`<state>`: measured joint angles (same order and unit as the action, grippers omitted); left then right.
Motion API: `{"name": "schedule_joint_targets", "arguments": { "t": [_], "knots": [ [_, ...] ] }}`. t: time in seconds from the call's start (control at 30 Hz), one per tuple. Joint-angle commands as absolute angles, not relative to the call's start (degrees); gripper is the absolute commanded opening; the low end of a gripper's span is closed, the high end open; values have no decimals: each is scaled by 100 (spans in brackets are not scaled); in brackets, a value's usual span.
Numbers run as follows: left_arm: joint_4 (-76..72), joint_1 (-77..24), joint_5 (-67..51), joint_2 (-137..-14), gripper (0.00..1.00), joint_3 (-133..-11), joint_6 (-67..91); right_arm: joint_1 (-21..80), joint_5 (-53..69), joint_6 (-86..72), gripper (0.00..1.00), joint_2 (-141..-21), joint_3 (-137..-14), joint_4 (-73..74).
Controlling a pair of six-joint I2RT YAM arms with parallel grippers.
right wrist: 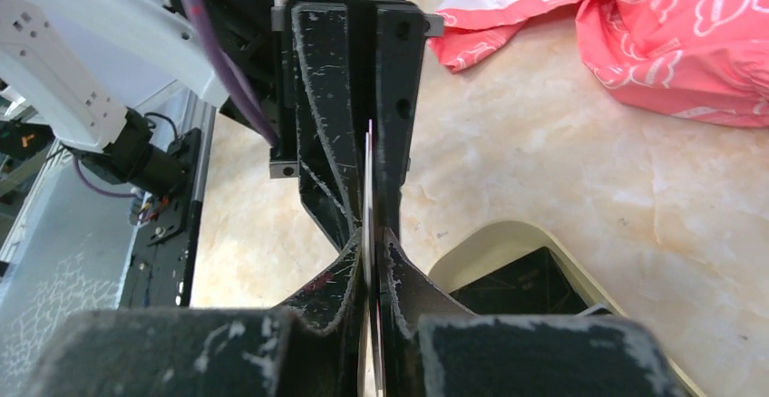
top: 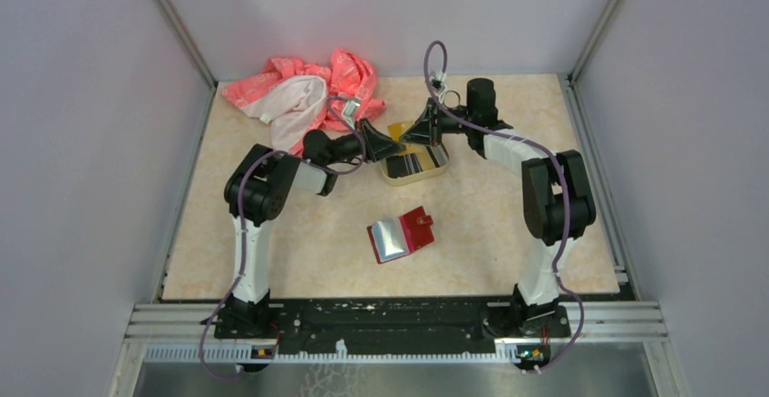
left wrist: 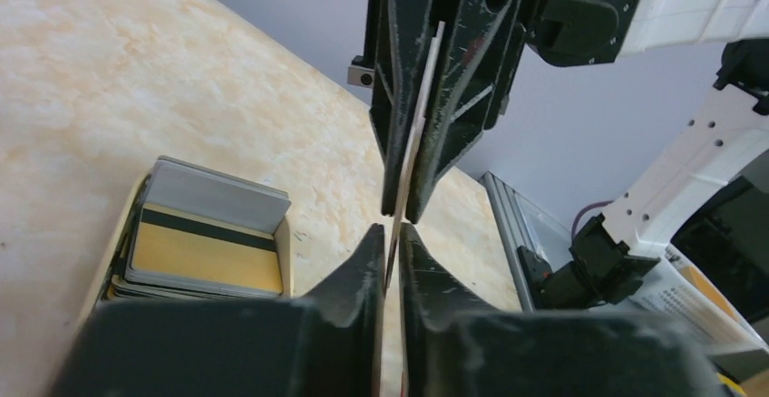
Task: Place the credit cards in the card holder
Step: Place the credit card in the storage box.
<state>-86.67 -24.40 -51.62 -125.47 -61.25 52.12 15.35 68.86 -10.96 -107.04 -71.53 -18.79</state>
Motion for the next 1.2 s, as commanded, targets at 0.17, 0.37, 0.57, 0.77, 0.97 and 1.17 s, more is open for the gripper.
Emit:
{"name": "schedule_joint_targets", "arguments": {
  "t": [0.17, 0.37, 0.57, 0.77, 0.97, 1.17],
  "knots": [
    [-9833, -2465, -5330, -12509, 0, -6004, 4898, 1582, 6233, -275, 48, -10308, -7458, -1064],
    [-9417, -2521, -4988, -12208, 0, -5737, 4478, 1691, 5569, -252, 56, -10142, -7443, -948],
    [-9378, -2577, -4983, -12210, 0, -5795, 4501, 1802, 5514, -442, 53, -10236, -7487, -1011],
    [-9387, -2585, -5010, -12204, 0, -5798, 4519, 1843, 5459, -455, 23, -10236, -7549, -903],
    [-10245, -2422, -5320, -12409, 40, -5751, 5271, 1630, 6309, -690, 0, -10196, -7452, -1286],
    [-10270, -2368, -5856, -12441, 53, -5901, 5439, 1586, 7214, -1179, 0, -10264, -7261, -2097]
  ]
}}
